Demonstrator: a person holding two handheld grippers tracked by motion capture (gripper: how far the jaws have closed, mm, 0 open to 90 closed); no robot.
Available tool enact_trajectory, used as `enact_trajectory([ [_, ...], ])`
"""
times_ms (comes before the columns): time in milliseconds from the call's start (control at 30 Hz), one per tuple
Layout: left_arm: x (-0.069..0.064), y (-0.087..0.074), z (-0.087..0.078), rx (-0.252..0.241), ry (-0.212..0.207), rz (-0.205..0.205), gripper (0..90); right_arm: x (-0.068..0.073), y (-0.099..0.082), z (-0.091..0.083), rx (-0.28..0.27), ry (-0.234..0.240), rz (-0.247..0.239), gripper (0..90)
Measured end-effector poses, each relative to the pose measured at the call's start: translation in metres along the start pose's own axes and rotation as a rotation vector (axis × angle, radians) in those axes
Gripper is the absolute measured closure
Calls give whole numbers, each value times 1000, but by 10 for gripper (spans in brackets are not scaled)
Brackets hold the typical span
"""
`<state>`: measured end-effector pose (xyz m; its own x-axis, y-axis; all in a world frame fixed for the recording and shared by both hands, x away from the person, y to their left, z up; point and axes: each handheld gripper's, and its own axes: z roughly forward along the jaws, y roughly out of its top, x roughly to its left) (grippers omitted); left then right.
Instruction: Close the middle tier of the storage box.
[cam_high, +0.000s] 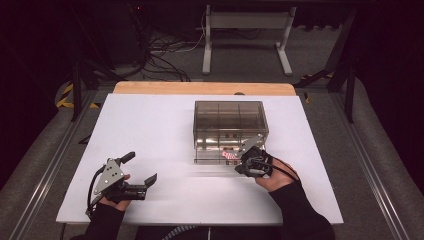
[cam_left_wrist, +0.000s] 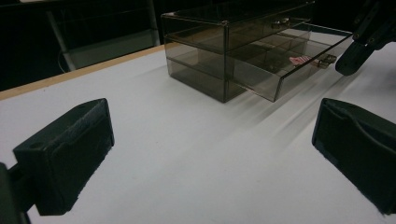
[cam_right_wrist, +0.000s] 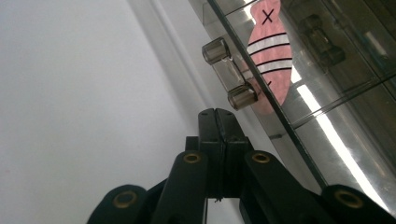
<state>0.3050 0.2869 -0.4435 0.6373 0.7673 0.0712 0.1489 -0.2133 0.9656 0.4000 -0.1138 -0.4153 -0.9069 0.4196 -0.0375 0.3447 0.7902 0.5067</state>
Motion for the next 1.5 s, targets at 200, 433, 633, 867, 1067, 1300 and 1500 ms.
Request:
enact_trajectory([
  [200,0,0,0,4,-3,-2,0,0,0,1,-3,-23,2,900],
  [433,0,0,0,1,-2,-2,0,-1,0,1,-11,-45,4,900],
  [633,0,0,0,1,-2,-2,0,-2,0,0,-17,-59,6,900],
  [867,-1,0,0,3,-4,-2,0,-2,1,0,-20,-87,11,900],
  [1067,0,-1,-1,2,0,-1,0,-5,1,-1,-34,-110,27,900],
  [1300,0,-1,-2,4,3,-2,0,-9,1,-2,-62,-141,45,900],
  [1500,0,-2,-4,10,7,-4,0,-12,1,-3,-88,-170,67,900],
])
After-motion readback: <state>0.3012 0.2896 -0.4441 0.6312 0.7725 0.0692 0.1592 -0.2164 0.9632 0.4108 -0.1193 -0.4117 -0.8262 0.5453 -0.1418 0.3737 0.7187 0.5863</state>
